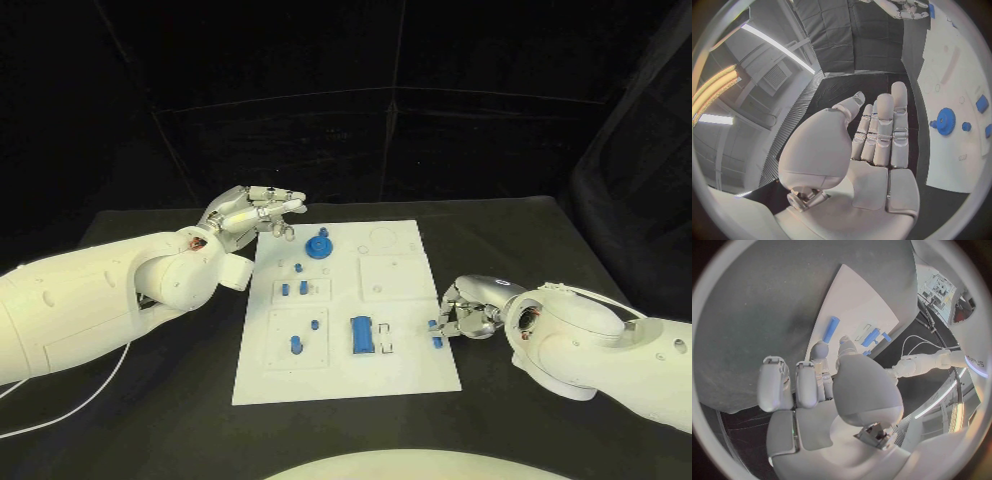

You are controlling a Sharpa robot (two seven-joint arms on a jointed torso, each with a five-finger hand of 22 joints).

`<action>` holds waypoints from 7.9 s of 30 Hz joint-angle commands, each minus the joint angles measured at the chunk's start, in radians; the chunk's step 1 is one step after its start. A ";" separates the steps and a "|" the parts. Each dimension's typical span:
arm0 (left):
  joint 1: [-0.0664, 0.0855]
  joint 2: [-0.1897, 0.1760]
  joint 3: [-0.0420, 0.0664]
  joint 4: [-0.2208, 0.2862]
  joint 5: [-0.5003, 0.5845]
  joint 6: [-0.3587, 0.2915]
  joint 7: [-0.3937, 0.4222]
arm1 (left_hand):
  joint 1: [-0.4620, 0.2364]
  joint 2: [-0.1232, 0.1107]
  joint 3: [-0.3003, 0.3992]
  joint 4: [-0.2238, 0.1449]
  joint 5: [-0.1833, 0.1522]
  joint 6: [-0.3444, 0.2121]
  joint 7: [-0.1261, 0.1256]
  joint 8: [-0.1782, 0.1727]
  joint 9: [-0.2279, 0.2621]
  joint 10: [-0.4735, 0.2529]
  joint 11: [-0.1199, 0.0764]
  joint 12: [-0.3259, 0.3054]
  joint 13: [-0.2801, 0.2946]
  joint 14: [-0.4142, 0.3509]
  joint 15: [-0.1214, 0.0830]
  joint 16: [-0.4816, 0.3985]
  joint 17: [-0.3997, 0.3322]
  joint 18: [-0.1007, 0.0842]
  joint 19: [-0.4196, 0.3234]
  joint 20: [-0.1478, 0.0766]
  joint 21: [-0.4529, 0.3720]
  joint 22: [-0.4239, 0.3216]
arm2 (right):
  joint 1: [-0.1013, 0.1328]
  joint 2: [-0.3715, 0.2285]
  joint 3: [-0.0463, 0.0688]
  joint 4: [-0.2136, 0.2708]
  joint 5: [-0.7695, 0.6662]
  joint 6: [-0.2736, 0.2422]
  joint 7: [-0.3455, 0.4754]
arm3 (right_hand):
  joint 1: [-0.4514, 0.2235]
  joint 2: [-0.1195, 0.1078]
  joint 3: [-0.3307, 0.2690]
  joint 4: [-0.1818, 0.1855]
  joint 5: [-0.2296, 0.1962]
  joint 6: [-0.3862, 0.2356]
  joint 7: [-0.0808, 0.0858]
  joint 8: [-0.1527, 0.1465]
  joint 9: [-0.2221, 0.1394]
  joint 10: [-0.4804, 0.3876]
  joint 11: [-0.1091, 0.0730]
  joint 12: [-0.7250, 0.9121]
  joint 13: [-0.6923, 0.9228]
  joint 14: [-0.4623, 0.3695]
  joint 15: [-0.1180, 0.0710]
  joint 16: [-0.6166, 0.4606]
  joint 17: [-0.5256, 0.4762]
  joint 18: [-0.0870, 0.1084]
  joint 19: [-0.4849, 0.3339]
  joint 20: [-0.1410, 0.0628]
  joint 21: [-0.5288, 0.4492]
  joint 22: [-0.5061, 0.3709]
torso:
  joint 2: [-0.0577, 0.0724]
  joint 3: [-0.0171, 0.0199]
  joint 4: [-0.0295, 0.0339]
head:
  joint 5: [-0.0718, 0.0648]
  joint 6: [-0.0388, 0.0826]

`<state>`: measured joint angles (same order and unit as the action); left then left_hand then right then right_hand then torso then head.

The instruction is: Assemble the parts on the task board

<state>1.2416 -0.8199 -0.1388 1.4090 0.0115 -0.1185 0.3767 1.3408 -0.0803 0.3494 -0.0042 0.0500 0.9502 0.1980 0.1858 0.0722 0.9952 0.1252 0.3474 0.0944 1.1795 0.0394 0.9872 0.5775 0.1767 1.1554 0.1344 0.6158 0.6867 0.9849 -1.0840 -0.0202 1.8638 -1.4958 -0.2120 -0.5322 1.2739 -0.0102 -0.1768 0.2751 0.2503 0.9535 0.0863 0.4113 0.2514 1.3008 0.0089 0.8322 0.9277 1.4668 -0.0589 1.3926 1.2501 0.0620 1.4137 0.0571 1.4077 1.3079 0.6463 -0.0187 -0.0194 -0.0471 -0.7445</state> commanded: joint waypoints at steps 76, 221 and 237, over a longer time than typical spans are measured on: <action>0.001 -0.005 -0.001 0.007 0.003 0.018 -0.003 | 0.008 0.008 -0.007 -0.001 0.001 -0.007 -0.001 0.010 -0.002 -0.010 -0.002 0.010 0.000 -0.011 -0.002 -0.007 -0.004 0.006 -0.009 0.002 -0.006 -0.003 | -0.003 0.152 0.000 -0.017 0.198 -0.064 -0.038 | 0.100 0.067 0.104 0.011 0.173 0.111 -0.014 -0.125 -0.021 0.047 -0.015 0.008 0.055 0.054 -0.011 0.017 0.048 -0.010 0.029 -0.013 0.024 0.060 | -0.010 0.0030 -0.0129 | 0.021 -0.023; -0.192 0.040 0.139 0.161 -0.012 -0.652 0.143 | -1.177 0.080 -0.349 0.004 -0.050 -0.835 -0.198 -0.186 -0.072 -0.877 -0.125 -0.347 -0.094 -1.069 -0.039 -0.987 -0.577 -0.177 -1.065 -0.134 -0.616 -0.687 | 0.065 0.304 0.020 -0.294 1.496 -0.558 1.052 | -1.094 0.010 0.177 -0.275 -0.250 -0.846 -0.086 -0.411 -0.251 -1.178 -0.009 -0.832 -0.928 -1.340 0.059 -1.393 -1.250 -0.062 -1.302 -0.057 -1.408 -1.308 | -0.102 0.0187 0.0194 | 0.047 0.144; -0.192 0.040 0.139 0.161 -0.012 -0.652 0.143 | -1.250 0.080 -0.349 0.004 -0.050 -0.950 -0.198 -0.186 -0.072 -0.995 -0.125 -0.347 -0.094 -1.179 -0.039 -0.987 -0.577 -0.177 -1.155 -0.134 -0.616 -0.687 | 0.065 0.304 0.020 -0.294 1.496 -0.558 1.052 | -1.274 0.010 0.177 -0.275 -0.250 -0.954 -0.086 -0.411 -0.251 -1.301 -0.009 -0.832 -0.928 -1.467 0.059 -1.393 -1.250 -0.062 -1.414 -0.057 -1.408 -1.308 | -0.102 0.0187 0.0194 | 0.047 0.144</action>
<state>1.0484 -0.7799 -0.0016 1.5681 0.0139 -0.7637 0.4983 0.1246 -0.0011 0.0057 -0.0002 0.0037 0.0625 0.0006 0.0039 0.0014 0.0723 0.0002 0.0067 0.0017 0.0569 -0.0001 0.0067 0.0014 0.0059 0.0273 0.0003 0.0039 0.0018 1.0482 -0.7799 -0.0010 1.5675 0.0012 -0.7632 0.5052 0.0098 0.0003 -0.0060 -0.0001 0.0063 0.0050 -0.0005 0.0038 0.0015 0.0050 0.0000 0.0034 0.0009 0.0035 -0.0002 0.0046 0.0015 0.0067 0.0054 -0.0003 0.0037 0.0014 0.5443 0.0001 0.0001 0.0001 -0.6001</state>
